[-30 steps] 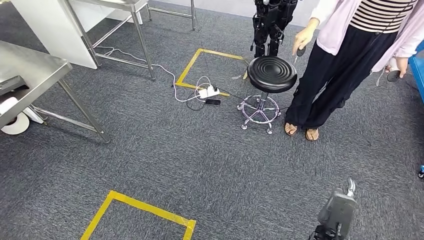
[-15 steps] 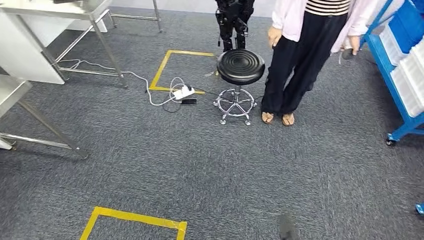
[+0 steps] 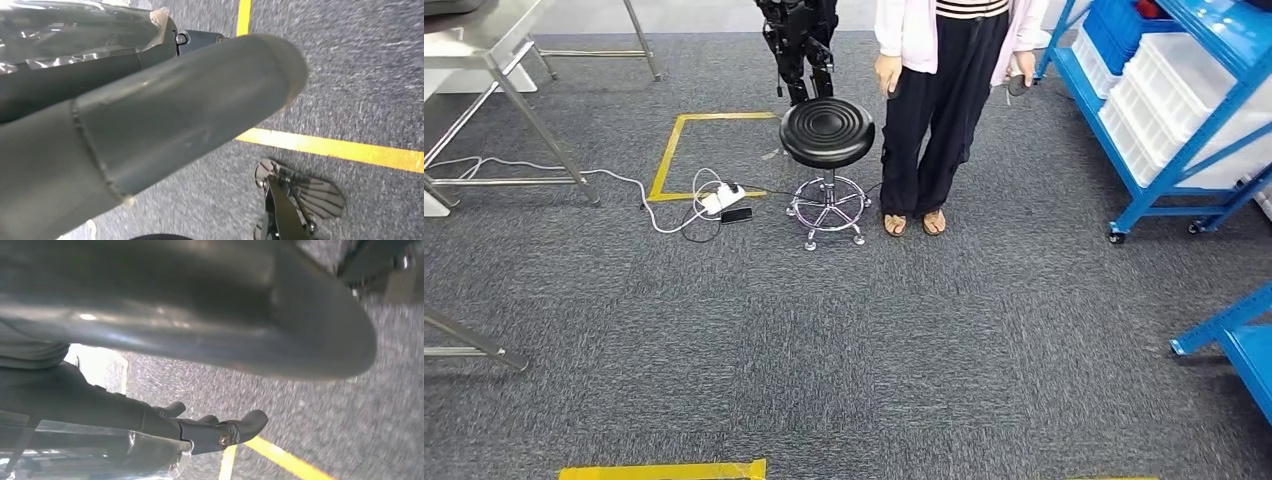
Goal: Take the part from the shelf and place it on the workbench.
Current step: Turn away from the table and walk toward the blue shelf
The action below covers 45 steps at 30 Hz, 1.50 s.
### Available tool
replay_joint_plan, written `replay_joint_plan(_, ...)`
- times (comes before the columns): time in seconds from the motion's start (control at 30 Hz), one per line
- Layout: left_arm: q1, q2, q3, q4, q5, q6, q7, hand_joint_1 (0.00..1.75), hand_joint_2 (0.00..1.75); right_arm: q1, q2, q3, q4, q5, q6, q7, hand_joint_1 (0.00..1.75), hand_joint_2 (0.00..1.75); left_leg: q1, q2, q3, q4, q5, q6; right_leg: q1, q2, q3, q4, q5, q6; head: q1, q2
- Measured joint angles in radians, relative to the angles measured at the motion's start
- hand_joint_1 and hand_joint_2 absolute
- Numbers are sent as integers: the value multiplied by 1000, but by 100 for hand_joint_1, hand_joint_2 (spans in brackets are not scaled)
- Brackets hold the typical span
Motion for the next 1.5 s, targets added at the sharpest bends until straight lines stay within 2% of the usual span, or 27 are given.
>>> replay_joint_plan(0.03, -2, -2, -8, 0, -8, 0, 2, 0, 0, 2, 4, 10, 3, 16, 5, -1, 0, 0, -2, 12, 4, -7, 5, 7, -1, -6, -6, 4, 0, 6, 0, 0)
replay_joint_plan(0.1, -4, -5, -20, 0, -18, -1, 2, 0, 0, 0, 12, 25, 7, 22, 6, -7, 0, 0, -2, 38, 12, -24, 16, 21, -1, -53, -35, 56, -28, 8, 3, 0)
replay_joint_plan(0.17, -1, -7, -25, 0, -22, -1, 0, 0, 0, -10, 19, 28, 8, 6, 6, -16, 0, 0, -3, 67, 14, -28, 18, 27, -4, -101, -97, 178, -84, 5, 4, 0)
replay_joint_plan(0.23, 2, -8, -28, 0, -22, 1, 0, 0, 0, -19, 24, 28, 8, -4, 6, -19, 0, 0, -5, 97, 13, -28, 17, 26, -11, -114, -142, 272, -115, 14, 4, 0)
replay_joint_plan(0.27, 2, -9, -28, 0, -22, 3, 0, 0, 0, -21, 26, 28, 8, -8, 5, -19, 0, 0, -5, 110, 13, -27, 16, 25, -15, -118, -136, 267, -108, 24, 5, 0)
replay_joint_plan(0.3, 2, -9, -29, 1, -21, 5, 0, 0, 0, -23, 27, 26, 8, -14, 3, -19, 0, 0, -5, 121, 14, -27, 15, 23, -19, -126, -107, 221, -89, 36, 5, 0)
replay_joint_plan(0.37, 2, -10, -28, 1, -19, 8, 0, 0, 0, -28, 29, 20, 8, -24, -1, -20, 0, 0, -6, 140, 19, -25, 9, 13, -24, -166, -24, 79, -42, 51, 5, 0)
replay_joint_plan(0.43, 3, -9, -28, 1, -18, 10, 0, 0, 0, -36, 33, 14, 8, -30, -3, -25, 0, 0, -10, 156, 26, -23, 1, -1, -21, -193, 19, 2, -19, 44, 4, 0)
replay_joint_plan(0.53, 0, -11, -28, 1, -18, 11, 0, 0, 0, -41, 36, 9, 8, -32, -4, -30, 0, 0, -4, 170, 37, -25, -7, -22, -16, -168, 19, -6, -15, 16, 3, 0)
replay_joint_plan(0.6, 0, -13, -28, 1, -17, 12, -1, 0, 0, -42, 35, 6, 8, -35, -6, -30, 0, 0, 3, 128, 22, 19, -43, -31, -22, -148, 23, -10, -11, -1, -2, 0)
replay_joint_plan(0.67, 3, -13, -28, 3, -16, 16, -1, 0, 0, -44, 37, 2, 8, -43, -10, -29, 0, 0, 5, 77, -34, 143, -113, -32, -21, -126, 23, -10, -8, -14, -7, 0)
replay_joint_plan(0.73, 6, -13, -28, 4, -12, 19, -1, 0, 0, -45, 38, -7, 9, -55, -12, -25, 0, 0, 5, 62, -94, 261, -154, -31, -15, -100, 23, -10, -7, -19, -7, 0)
replay_joint_plan(0.77, 7, -13, -28, 5, -10, 20, -2, 0, 0, -43, 37, -13, 9, -60, -13, -22, 0, 0, 6, 60, -105, 274, -144, -30, -13, -86, 24, -10, -7, -20, -7, 0)
replay_joint_plan(0.8, 7, -13, -27, 5, -9, 20, -3, 0, 0, -42, 35, -18, 9, -65, -13, -19, 0, 0, 7, 58, -98, 248, -116, -28, -13, -71, 26, -9, -7, -19, -8, 0)
replay_joint_plan(0.83, 7, -13, -27, 5, -8, 20, -5, 0, 0, -41, 34, -23, 9, -70, -14, -17, 0, 0, 9, 49, -75, 188, -76, -26, -13, -57, 28, -9, -7, -19, -8, 0)
replay_joint_plan(0.9, 6, -14, -27, 6, -8, 20, -7, 0, 0, -40, 33, -34, 9, -80, -16, -16, 0, 0, 14, 5, -24, 63, -13, -23, -9, -31, 26, -3, -8, -15, -7, 0)
replay_joint_plan(0.97, 6, -14, -27, 7, -8, 19, -8, 0, 0, -41, 33, -44, 9, -90, -20, -16, 0, 0, 13, -23, -7, 10, 3, -20, -6, -10, 15, 1, -7, -4, -6, 0)
replay_joint_plan(1.03, 6, -14, -27, 7, -10, 18, -10, 0, 0, -37, 32, -55, 9, -99, -25, -16, 0, 0, 7, -3, -5, 1, 8, -7, -8, 7, 1, 0, -3, 12, -6, 0)
replay_joint_plan(1.1, 5, -14, -27, 7, -15, 15, -12, 0, 0, -34, 32, -66, 9, -108, -29, -16, 0, 0, 5, 22, 0, -13, 18, 11, -7, -26, -21, 31, -20, 18, -3, 0)
replay_joint_plan(1.17, 5, -13, -28, 7, -22, 10, -15, 0, 0, -37, 32, -75, 10, -115, -33, -16, 0, 0, 0, 52, 2, -21, 22, 21, -5, -86, -72, 139, -76, 11, 1, 0)
replay_joint_plan(1.23, 6, -12, -29, 7, -30, 4, -16, 0, 0, -38, 31, -85, 10, -122, -35, -17, 0, 0, -4, 83, 1, -20, 22, 23, -7, -109, -128, 260, -125, 10, 3, 0)
replay_joint_plan(1.27, 6, -11, -30, 7, -34, 2, -16, 0, 0, -36, 31, -90, 10, -126, -36, -17, 0, 0, -5, 97, 1, -20, 21, 23, -9, -114, -135, 280, -129, 16, 3, 0)
replay_joint_plan(1.3, 6, -10, -32, 7, -37, 0, -16, 0, 0, -33, 30, -94, 10, -129, -36, -17, 0, 0, -6, 109, 1, -20, 20, 22, -12, -119, -119, 257, -117, 25, 3, 0)
replay_joint_plan(1.33, 5, -10, -35, 7, -40, -1, -16, 0, 0, -31, 29, -99, 10, -132, -37, -18, 0, 0, -5, 120, 3, -19, 19, 20, -15, -130, -84, 197, -94, 35, 3, 0)
replay_joint_plan(1.4, 5, -9, -41, 7, -46, -3, -16, 0, 0, -29, 27, -108, 10, -140, -40, -23, 0, 0, -8, 140, 7, -17, 12, 11, -18, -176, -6, 55, -47, 45, 4, 0)
replay_joint_plan(1.47, 4, -7, -45, 7, -50, -4, -16, 0, 0, -30, 27, -117, 10, -148, -44, -32, 0, 0, -12, 158, 14, -16, 5, -1, -14, -200, 24, -1, -26, 35, 3, 0)
replay_joint_plan(1.5, 3, -6, -46, 7, -51, -5, -16, 0, 0, -29, 26, -121, 10, -152, -45, -36, 0, 0, -12, 167, 19, -17, 2, -7, -9, -192, 23, 0, -23, 28, 3, 0)
